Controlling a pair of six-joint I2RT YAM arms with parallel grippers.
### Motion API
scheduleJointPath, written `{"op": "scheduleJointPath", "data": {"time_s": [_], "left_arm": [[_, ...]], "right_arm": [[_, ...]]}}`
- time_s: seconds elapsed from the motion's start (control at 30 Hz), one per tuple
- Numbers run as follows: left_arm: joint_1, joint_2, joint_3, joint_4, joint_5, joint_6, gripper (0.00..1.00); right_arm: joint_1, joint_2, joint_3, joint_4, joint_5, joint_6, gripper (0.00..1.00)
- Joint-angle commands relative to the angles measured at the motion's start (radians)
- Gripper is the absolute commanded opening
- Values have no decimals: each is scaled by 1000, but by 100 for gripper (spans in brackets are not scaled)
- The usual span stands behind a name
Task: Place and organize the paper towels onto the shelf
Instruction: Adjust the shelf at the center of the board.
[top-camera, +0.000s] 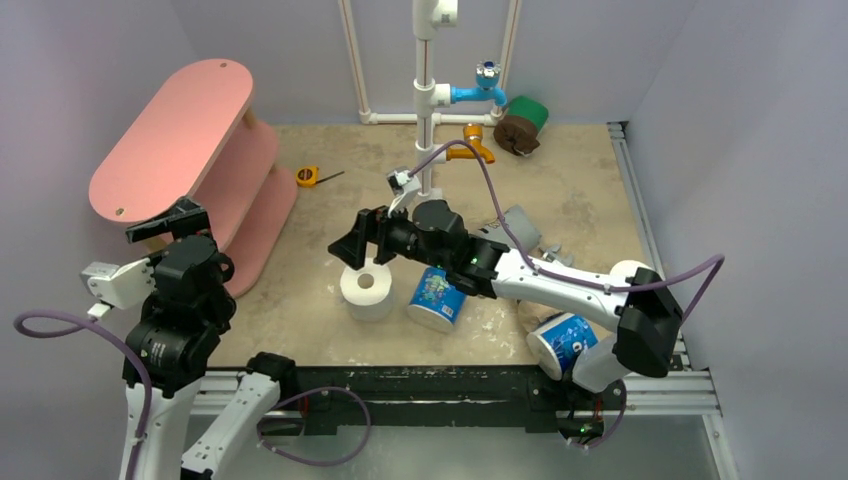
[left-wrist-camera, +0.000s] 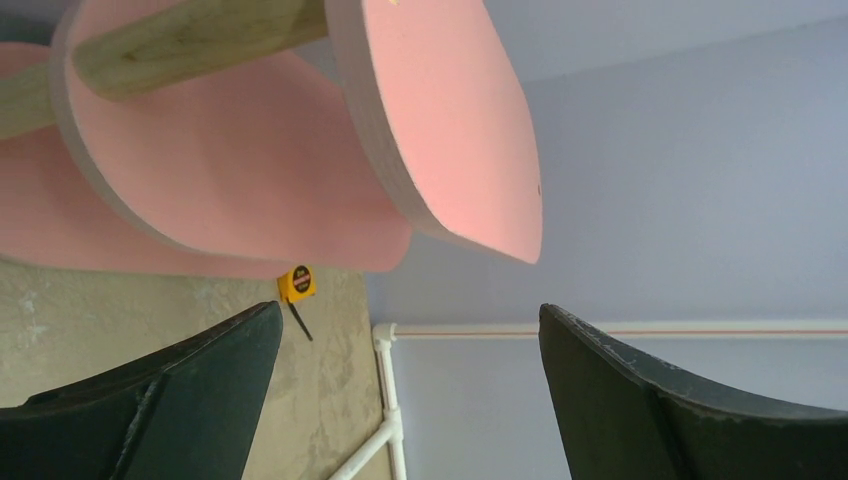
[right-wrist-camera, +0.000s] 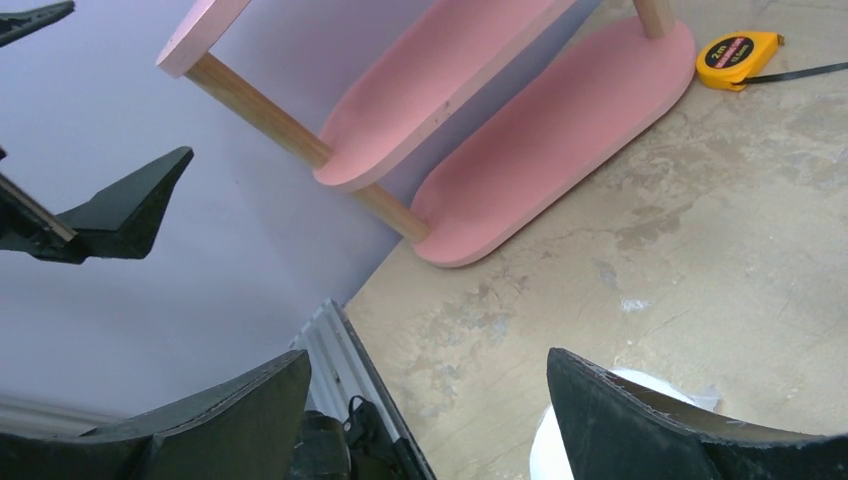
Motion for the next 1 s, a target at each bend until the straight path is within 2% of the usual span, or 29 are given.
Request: {"op": "scheduleJointPath", "data": {"time_s": [0.0,0.07,0.3,0.57,0.8,0.97], "left_arm": [[36,-1,-50,59,-127,-60,100],[64,7,-68,111,-130,-37,99],[191,44,-141,272,-8,-29,94],[194,69,-201,422,-22,20,85],[194,79,-215,461,-67,53,76],[194,105,-201,493,-115,85,75]], "right_arm": [[4,-41,-31,17,-14,-16,90],[4,-54,-60,17,-31,-1,90],[19,-135,-120,-22,-20,-26,89],[25,-167,-169,-27,-23,-37,89],[28,-148,-179,-13,-34,-34,89],[29,-135,-181,-14,-37,-36,89]]}}
